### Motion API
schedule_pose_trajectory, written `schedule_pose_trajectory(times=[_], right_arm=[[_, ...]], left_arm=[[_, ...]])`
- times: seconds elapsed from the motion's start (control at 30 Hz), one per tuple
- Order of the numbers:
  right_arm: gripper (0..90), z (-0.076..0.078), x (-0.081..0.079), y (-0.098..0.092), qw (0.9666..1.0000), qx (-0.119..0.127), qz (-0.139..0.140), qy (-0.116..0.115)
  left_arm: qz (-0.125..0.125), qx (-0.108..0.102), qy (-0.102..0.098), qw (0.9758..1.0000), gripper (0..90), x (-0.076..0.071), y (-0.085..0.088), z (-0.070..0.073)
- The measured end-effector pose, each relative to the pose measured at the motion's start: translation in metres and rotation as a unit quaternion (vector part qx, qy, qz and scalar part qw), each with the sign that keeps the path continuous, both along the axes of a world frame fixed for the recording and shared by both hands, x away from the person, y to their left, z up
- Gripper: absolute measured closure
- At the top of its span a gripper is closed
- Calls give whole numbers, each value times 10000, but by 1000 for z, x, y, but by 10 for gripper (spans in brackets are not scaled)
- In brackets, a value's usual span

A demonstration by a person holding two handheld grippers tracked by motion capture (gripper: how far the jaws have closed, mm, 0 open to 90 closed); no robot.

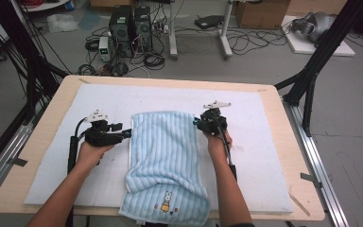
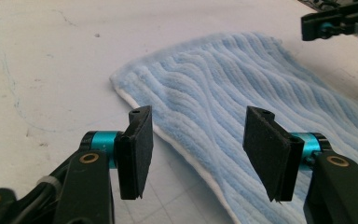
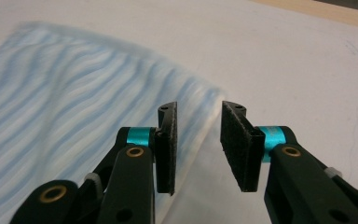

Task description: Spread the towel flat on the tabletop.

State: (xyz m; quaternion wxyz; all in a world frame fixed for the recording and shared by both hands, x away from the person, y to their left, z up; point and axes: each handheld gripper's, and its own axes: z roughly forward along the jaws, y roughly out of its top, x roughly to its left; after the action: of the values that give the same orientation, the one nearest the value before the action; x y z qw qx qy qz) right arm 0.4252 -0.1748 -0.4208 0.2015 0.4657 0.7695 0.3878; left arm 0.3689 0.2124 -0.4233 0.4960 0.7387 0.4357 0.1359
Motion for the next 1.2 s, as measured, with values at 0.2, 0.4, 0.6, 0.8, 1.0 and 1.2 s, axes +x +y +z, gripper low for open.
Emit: schedule_pose_trajectory(times=[0.2, 0.4, 0.6, 0.8, 1.0, 1.2], right_arm=[[622, -15, 45, 8, 9965, 218, -633, 501], [814, -24, 51, 19, 9981, 15, -273, 551], [850, -8, 48, 15, 9963, -651, -559, -42], [643, -3, 44, 6, 9961, -512, -712, -83], [541, 6, 24, -3, 9992, -166, -363, -64], [522, 13, -6, -15, 9998, -109, -38, -142]], left_arm=[[150, 14, 179, 9997, 436, 12, 0, -9], [178, 88, 256, 9995, 441, 15, 3, -13], [227, 39, 249, 9994, 442, 15, 1, -13], [286, 31, 328, 9990, 444, 23, -2, -17], [351, -53, 309, 9989, 455, 53, -8, -10], [351, 474, 353, 9976, 452, 76, -33, -16]])
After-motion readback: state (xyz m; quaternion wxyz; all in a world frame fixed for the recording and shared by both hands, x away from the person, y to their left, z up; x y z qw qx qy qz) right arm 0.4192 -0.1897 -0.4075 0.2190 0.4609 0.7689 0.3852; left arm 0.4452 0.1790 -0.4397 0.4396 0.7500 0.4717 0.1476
